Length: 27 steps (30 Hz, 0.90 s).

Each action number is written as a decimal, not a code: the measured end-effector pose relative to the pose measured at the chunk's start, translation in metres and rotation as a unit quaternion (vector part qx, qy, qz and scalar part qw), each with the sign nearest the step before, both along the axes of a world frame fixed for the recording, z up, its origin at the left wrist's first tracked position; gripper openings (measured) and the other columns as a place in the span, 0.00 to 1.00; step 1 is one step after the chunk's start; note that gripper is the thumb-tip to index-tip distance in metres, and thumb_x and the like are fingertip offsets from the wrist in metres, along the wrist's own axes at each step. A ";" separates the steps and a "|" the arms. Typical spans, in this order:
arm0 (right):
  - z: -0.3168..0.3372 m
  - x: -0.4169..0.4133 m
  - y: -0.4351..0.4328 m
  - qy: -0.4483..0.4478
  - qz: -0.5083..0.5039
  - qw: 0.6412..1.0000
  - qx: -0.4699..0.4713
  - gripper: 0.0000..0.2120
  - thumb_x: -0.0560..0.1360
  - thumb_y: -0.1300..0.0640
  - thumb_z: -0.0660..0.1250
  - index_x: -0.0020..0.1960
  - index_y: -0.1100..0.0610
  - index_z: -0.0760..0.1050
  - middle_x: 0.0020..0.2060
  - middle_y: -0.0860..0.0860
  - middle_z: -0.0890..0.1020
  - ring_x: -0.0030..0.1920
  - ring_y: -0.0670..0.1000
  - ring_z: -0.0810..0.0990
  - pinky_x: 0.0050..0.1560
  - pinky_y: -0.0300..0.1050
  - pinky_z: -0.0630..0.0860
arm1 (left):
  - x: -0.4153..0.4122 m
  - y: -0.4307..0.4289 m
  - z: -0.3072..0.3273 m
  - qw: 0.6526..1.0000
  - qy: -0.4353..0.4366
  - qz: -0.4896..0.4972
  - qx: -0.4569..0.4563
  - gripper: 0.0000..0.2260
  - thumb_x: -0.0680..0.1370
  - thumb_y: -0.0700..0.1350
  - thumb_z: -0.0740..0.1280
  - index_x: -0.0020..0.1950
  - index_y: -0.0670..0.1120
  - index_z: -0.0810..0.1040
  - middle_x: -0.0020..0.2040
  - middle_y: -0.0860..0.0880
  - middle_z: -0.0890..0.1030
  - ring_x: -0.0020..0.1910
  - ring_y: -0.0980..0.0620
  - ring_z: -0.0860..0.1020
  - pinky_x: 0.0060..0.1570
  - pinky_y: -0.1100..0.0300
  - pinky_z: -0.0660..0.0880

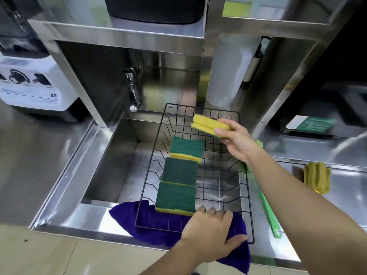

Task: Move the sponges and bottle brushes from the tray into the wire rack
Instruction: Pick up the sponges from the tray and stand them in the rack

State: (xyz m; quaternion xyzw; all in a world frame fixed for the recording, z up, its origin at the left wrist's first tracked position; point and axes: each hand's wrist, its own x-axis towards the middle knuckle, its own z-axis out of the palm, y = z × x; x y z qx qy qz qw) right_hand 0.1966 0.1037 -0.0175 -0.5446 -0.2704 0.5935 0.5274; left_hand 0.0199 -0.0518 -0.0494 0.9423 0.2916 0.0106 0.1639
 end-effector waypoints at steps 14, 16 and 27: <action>-0.008 -0.011 0.012 0.022 0.015 0.999 -0.033 0.09 0.72 0.68 0.64 0.47 0.56 0.74 0.55 0.57 0.77 0.53 0.53 0.75 0.43 0.42 0.74 | 0.001 0.000 -0.004 1.000 -0.030 0.003 0.003 0.27 0.76 0.65 0.49 0.52 0.42 0.68 0.46 0.41 0.79 0.44 0.41 0.74 0.46 0.47 0.68; -0.003 -0.015 0.018 0.037 -0.001 0.999 -0.033 0.04 0.74 0.62 0.64 0.45 0.55 0.73 0.51 0.56 0.78 0.52 0.54 0.76 0.41 0.45 0.76 | 0.002 0.000 -0.004 0.999 -0.034 0.002 -0.001 0.27 0.77 0.65 0.50 0.54 0.41 0.68 0.46 0.41 0.79 0.44 0.41 0.74 0.47 0.46 0.68; -0.013 -0.034 0.052 -0.031 -0.085 0.988 -0.126 0.19 0.74 0.45 0.65 0.56 0.60 0.69 0.55 0.58 0.78 0.52 0.58 0.80 0.32 0.46 0.80 | 0.003 0.000 0.002 1.000 -0.021 0.001 -0.001 0.28 0.77 0.63 0.52 0.59 0.39 0.68 0.49 0.38 0.78 0.47 0.40 0.74 0.48 0.45 0.69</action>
